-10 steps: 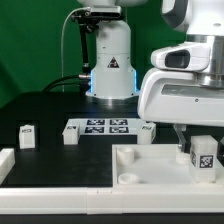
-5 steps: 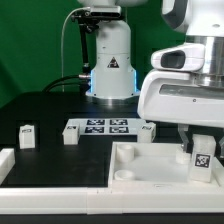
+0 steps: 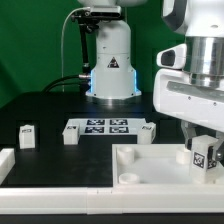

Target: Assemble one leg

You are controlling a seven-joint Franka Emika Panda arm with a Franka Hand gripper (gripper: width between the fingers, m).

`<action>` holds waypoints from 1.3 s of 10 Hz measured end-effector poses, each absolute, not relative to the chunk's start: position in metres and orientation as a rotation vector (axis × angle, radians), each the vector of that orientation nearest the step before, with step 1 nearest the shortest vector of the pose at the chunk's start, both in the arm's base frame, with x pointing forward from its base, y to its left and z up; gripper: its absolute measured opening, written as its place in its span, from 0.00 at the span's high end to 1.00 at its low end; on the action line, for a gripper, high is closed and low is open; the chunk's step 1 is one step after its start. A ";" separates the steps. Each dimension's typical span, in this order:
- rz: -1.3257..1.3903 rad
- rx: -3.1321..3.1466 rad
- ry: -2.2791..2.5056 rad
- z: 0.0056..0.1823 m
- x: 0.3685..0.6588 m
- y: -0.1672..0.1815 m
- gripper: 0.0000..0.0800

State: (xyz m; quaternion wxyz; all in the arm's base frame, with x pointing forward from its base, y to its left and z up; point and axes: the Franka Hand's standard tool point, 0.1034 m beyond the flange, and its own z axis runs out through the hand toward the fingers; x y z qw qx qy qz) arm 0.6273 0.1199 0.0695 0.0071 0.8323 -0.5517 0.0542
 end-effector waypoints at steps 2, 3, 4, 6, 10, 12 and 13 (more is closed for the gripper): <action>0.169 2.428 -1.962 0.070 0.627 0.119 0.63; 0.161 2.367 -2.048 0.069 0.626 0.118 0.63; 0.161 2.335 -2.087 0.069 0.626 0.120 0.54; 0.161 2.407 -1.999 0.069 0.626 0.121 0.36; 0.210 2.708 -1.582 0.065 0.622 0.126 0.19; 0.223 2.872 -1.243 0.066 0.624 0.129 0.19; 0.228 2.952 -1.006 0.067 0.625 0.128 0.19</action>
Offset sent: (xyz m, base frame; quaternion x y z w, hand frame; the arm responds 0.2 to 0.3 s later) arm 0.0000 0.0000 0.0000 0.0000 0.0000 0.1790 0.9838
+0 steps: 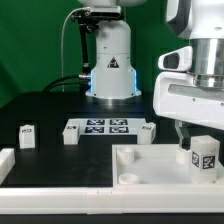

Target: Assemble one leg

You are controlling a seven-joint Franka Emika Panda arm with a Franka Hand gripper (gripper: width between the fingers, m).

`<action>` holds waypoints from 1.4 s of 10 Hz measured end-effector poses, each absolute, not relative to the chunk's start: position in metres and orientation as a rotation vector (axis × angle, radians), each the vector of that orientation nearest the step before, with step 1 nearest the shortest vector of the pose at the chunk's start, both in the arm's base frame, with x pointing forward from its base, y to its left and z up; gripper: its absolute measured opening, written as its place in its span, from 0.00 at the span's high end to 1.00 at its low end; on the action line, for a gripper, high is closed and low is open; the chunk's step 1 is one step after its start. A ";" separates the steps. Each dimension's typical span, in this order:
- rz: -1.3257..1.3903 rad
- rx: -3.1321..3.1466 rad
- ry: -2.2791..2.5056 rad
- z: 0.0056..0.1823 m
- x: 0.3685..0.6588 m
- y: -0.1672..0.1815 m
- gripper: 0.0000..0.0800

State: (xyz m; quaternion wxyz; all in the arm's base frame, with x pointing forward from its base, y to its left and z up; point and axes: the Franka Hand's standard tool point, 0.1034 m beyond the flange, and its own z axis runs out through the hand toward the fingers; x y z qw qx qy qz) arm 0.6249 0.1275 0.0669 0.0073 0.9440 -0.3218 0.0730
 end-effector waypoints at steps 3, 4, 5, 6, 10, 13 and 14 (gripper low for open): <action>0.252 3.067 -0.373 0.070 0.631 0.123 0.19; 0.250 3.075 -0.145 0.072 0.633 0.120 0.19; 0.245 3.072 -0.032 0.072 0.633 0.119 0.19; 0.242 3.059 0.065 0.072 0.632 0.120 0.19; 0.240 3.034 0.136 0.072 0.632 0.118 0.34; 0.243 3.041 0.056 0.072 0.632 0.118 0.63; 0.242 3.041 0.058 0.072 0.632 0.118 0.63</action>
Offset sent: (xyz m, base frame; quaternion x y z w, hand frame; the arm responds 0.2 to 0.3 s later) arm 0.0084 0.0113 0.0060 0.0488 -0.0141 -0.3425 0.9382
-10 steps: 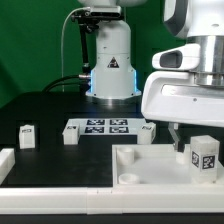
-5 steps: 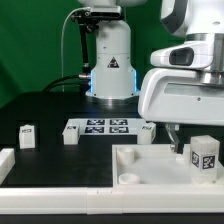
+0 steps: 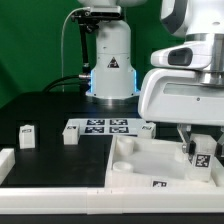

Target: Assemble one leg

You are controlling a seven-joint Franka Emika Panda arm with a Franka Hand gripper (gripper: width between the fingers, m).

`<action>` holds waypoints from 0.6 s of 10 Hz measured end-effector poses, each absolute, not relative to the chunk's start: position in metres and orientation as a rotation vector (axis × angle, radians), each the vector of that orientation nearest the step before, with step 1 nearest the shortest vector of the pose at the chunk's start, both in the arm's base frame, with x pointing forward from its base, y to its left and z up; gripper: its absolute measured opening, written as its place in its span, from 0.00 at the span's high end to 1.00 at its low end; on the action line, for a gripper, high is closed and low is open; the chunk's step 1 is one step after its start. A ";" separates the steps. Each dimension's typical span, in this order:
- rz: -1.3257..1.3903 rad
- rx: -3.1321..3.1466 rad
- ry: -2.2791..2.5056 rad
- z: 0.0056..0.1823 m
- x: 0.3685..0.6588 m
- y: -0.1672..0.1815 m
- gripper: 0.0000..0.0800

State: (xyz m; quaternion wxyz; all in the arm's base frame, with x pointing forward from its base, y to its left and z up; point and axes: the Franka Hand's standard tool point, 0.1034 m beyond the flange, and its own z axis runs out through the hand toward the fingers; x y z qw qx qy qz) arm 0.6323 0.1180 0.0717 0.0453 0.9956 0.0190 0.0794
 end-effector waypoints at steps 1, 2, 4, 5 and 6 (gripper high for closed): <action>0.245 3.047 -0.006 0.072 0.632 0.118 0.63; 0.254 3.052 -0.239 0.072 0.632 0.119 0.63; 0.273 3.000 -0.662 0.072 0.631 0.116 0.63; 0.287 2.946 -0.854 0.071 0.630 0.111 0.63; 0.303 2.876 -1.035 0.071 0.628 0.103 0.62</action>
Offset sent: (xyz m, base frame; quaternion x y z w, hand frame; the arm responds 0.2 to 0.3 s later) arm -0.0016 -0.0044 0.0033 -0.0247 0.0258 0.3937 0.9185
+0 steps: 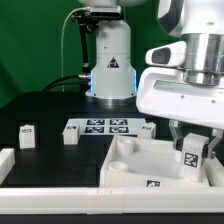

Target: Assemble one leg

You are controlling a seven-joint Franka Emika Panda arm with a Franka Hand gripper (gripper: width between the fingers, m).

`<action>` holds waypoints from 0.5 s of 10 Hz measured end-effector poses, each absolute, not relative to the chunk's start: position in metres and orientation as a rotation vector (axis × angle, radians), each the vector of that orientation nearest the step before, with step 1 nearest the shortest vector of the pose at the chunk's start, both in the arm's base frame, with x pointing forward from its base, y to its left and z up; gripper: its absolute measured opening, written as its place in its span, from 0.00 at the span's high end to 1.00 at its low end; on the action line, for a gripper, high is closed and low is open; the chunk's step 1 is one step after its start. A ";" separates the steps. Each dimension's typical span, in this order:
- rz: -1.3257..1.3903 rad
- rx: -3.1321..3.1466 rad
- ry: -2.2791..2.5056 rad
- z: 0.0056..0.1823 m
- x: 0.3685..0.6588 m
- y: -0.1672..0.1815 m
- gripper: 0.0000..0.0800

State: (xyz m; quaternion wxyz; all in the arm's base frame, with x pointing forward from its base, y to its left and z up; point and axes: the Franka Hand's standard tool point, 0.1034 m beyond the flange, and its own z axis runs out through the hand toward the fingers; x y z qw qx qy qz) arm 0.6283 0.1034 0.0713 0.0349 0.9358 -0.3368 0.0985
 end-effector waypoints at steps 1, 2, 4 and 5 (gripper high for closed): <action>0.331 2.787 -1.179 0.072 0.627 0.098 0.60; 0.354 2.727 -1.264 0.071 0.626 0.094 0.60; 0.378 2.615 -1.418 0.072 0.623 0.082 0.59; 0.377 2.624 -1.400 0.072 0.623 0.082 0.51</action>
Offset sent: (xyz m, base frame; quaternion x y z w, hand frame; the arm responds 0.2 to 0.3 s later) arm 0.0000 0.0000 0.0000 0.0000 0.0000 0.2667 0.9638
